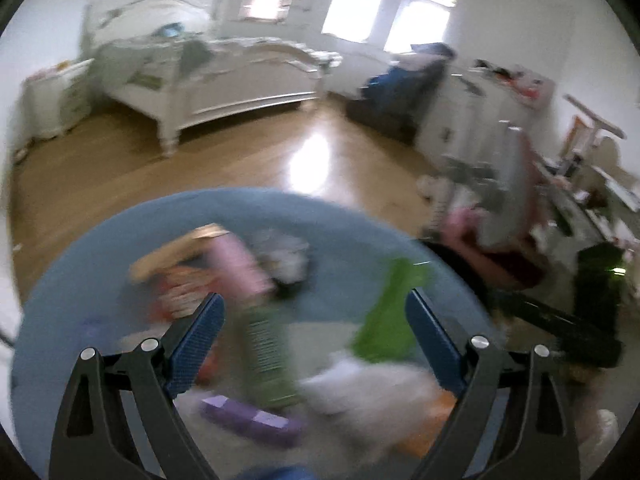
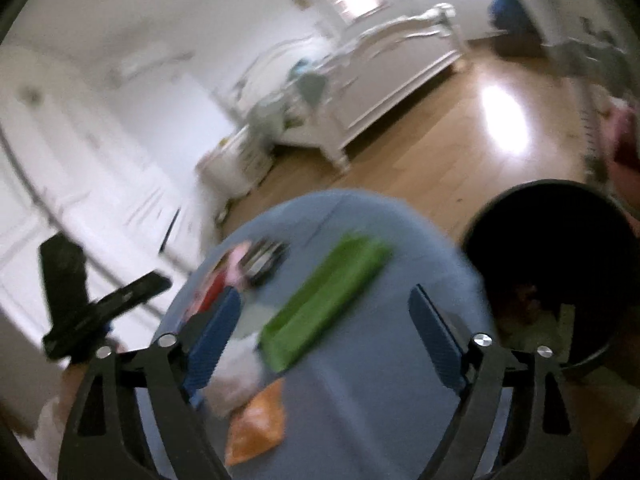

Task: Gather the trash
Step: 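Grasp the second red milk box with the left tool while the right tool grasps the white pom-pom, then carry the red box and white pom-pom over the black bin and open both tools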

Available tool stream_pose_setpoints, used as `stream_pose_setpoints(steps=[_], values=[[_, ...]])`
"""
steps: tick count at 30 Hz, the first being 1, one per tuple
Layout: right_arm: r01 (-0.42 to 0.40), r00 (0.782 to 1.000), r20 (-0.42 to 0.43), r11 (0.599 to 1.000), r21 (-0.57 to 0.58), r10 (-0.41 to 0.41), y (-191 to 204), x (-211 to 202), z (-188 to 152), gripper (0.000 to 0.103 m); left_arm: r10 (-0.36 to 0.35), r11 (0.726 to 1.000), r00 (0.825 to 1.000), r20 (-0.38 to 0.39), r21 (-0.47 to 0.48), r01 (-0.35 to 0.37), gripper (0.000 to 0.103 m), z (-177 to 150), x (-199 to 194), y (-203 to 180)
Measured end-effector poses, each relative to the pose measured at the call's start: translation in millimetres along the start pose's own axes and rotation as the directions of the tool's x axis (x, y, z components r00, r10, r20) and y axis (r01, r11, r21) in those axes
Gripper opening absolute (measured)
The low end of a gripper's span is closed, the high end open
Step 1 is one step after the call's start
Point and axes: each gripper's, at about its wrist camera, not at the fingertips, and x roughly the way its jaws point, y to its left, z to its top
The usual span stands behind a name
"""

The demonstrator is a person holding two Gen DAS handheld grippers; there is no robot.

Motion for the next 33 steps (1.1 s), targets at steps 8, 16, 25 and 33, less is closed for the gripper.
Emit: stream_pose_setpoints(steps=[8, 16, 25, 33], values=[[-0.008, 0.974, -0.222, 0.966, -0.257, -0.051, 88.3, 64.8, -27.6, 0.094, 0.099, 0.995, 0.993, -0.061, -0.011, -0.100, 0.082, -10.3, 20.5, 56.0], [0.055, 0.944, -0.286, 0.931, -0.361, -0.167, 108.4, 92.1, -55.0, 0.052, 0.108, 0.994, 0.984, -0.139, 0.000, -0.109, 0.052, -24.4, 49.9, 73.2], [0.009, 0.978, -0.194, 0.946, -0.324, -0.076, 110.1, 65.0, -37.5, 0.047, 0.049, 0.998, 0.999, -0.016, -0.044, -0.050, 0.051, -16.7, 8.3, 77.0], [-0.033, 0.999, -0.024, 0.972, -0.232, 0.028, 94.9, 15.1, 0.2, 0.047, -0.043, 0.999, 0.992, 0.116, -0.024, 0.046, 0.051, 13.6, -39.1, 27.3]])
